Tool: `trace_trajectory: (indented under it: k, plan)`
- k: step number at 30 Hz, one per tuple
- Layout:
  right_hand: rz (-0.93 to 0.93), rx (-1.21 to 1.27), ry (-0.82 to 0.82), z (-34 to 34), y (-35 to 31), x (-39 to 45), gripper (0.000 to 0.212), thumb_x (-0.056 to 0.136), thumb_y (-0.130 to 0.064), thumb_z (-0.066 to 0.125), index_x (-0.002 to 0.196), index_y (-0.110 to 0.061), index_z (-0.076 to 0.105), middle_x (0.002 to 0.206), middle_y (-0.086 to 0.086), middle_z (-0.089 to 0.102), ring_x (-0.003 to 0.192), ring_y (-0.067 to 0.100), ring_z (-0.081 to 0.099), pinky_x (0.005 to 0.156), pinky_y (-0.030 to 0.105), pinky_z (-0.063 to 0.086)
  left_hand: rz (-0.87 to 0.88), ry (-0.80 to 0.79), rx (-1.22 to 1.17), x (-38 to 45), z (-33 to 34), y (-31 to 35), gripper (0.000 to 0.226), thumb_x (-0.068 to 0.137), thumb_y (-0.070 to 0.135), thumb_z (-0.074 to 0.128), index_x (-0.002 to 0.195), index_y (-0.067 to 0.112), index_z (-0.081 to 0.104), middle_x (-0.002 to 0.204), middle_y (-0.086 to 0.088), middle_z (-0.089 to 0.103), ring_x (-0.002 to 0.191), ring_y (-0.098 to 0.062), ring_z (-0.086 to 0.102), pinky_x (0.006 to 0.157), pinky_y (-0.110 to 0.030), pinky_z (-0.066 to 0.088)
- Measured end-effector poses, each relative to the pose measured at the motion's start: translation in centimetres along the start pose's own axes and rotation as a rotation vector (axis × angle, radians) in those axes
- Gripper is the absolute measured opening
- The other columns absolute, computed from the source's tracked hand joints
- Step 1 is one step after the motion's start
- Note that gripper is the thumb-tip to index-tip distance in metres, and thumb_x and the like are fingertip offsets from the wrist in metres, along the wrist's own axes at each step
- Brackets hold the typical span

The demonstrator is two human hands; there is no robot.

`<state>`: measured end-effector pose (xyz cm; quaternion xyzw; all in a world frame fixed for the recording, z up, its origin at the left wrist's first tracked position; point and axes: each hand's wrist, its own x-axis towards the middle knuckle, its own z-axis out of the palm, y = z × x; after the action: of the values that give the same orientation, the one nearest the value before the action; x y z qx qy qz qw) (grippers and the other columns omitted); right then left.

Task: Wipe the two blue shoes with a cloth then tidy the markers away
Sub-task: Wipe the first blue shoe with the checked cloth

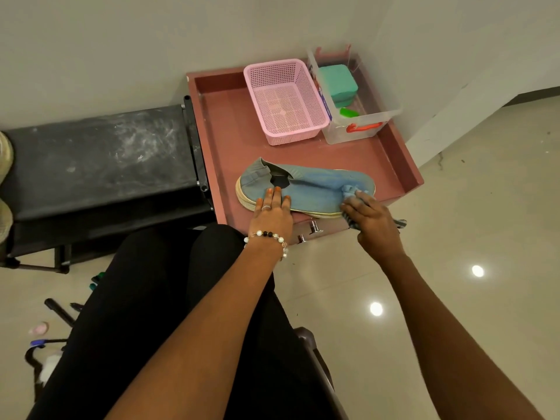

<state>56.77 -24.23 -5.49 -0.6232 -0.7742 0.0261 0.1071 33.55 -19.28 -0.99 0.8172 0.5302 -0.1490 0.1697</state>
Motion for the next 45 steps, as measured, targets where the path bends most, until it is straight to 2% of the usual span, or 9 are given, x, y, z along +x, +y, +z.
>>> trace_trajectory:
  k: [6,10,14,19,21,25,31,41,45]
  plan:
    - [0.558,0.141,0.131,2.3,-9.7,2.1,0.046,0.066,0.011,0.063,0.111,0.005,0.061,0.125,0.019,0.057,0.129,0.04,0.041,0.108,0.042,0.034,-0.014,-0.01,-0.012,0.3,0.0,0.1,0.057,0.099,0.002,0.027,0.151,0.005,0.005,0.159,-0.018,-0.007,0.147,-0.033,-0.006,0.118,-0.044,0.003]
    - [0.426,0.374,0.165,1.6,-13.0,2.8,0.052,0.062,0.014,0.057,0.112,0.002,0.065,0.12,0.014,0.063,0.124,0.034,0.048,0.108,0.033,0.031,-0.017,-0.031,-0.007,0.7,0.1,0.0,0.054,0.102,0.011,0.027,0.152,0.006,0.005,0.159,-0.017,-0.007,0.147,-0.033,-0.006,0.118,-0.045,0.003]
    - [0.642,1.174,0.049,-4.0,-10.3,2.1,0.038,0.078,0.016,0.055,0.107,-0.004,0.069,0.102,0.01,0.07,0.089,0.024,0.067,0.079,0.026,0.054,-0.019,-0.014,0.01,0.6,0.2,0.3,0.057,0.099,0.003,0.027,0.151,0.004,0.003,0.158,-0.018,-0.007,0.146,-0.034,-0.007,0.118,-0.045,0.003]
    - [1.137,1.22,0.693,-7.3,-5.6,2.3,0.027,0.071,0.009,0.055,0.09,-0.006,0.067,0.085,0.009,0.069,0.079,0.025,0.068,0.066,0.036,0.056,-0.005,0.012,0.023,0.5,0.3,0.1,0.058,0.098,0.002,0.027,0.151,0.004,0.003,0.158,-0.019,-0.007,0.146,-0.034,-0.006,0.118,-0.045,0.003]
    - [1.086,0.956,0.721,-6.4,-4.0,2.6,0.024,0.074,0.0,0.057,0.093,-0.011,0.065,0.095,0.007,0.068,0.088,0.023,0.066,0.081,0.039,0.055,0.003,0.004,0.027,0.4,0.2,0.2,0.059,0.098,0.002,0.028,0.151,0.004,0.002,0.158,-0.019,-0.007,0.146,-0.034,-0.006,0.118,-0.045,0.003]
    - [0.749,0.267,0.195,-0.9,-4.2,2.8,0.041,0.074,-0.006,0.058,0.115,-0.005,0.059,0.135,0.022,0.044,0.117,0.04,0.041,0.101,0.04,0.032,-0.002,0.01,0.009,0.4,0.2,0.2,0.059,0.098,0.002,0.028,0.151,0.004,0.001,0.158,-0.019,-0.008,0.146,-0.034,-0.007,0.118,-0.045,0.002]
    - [0.893,-0.034,0.035,2.7,-8.4,5.6,0.036,0.096,-0.019,0.039,0.119,0.005,0.055,0.135,0.027,0.043,0.125,0.042,0.033,0.099,0.041,0.023,-0.038,-0.016,0.01,0.7,0.3,0.7,0.059,0.099,0.004,0.029,0.151,0.002,0.001,0.158,-0.02,-0.008,0.146,-0.036,-0.008,0.118,-0.046,0.002]
    - [0.362,0.694,-0.192,-4.8,-9.7,4.1,0.037,0.074,0.003,0.066,0.108,-0.01,0.071,0.11,0.004,0.069,0.098,0.012,0.063,0.09,0.024,0.049,-0.013,-0.045,-0.004,0.6,0.2,0.2,0.056,0.102,0.01,0.025,0.151,0.004,-0.001,0.158,-0.017,-0.01,0.146,-0.033,-0.01,0.117,-0.044,0.0]
    - [0.706,0.979,0.113,-7.5,-8.6,3.0,0.031,0.071,0.018,0.053,0.087,-0.001,0.071,0.079,0.001,0.067,0.064,-0.004,0.062,0.068,0.024,0.056,0.011,-0.019,0.016,0.7,0.3,-0.1,0.057,0.1,0.005,0.026,0.151,0.004,0.0,0.158,-0.017,-0.009,0.146,-0.033,-0.008,0.117,-0.044,0.002]
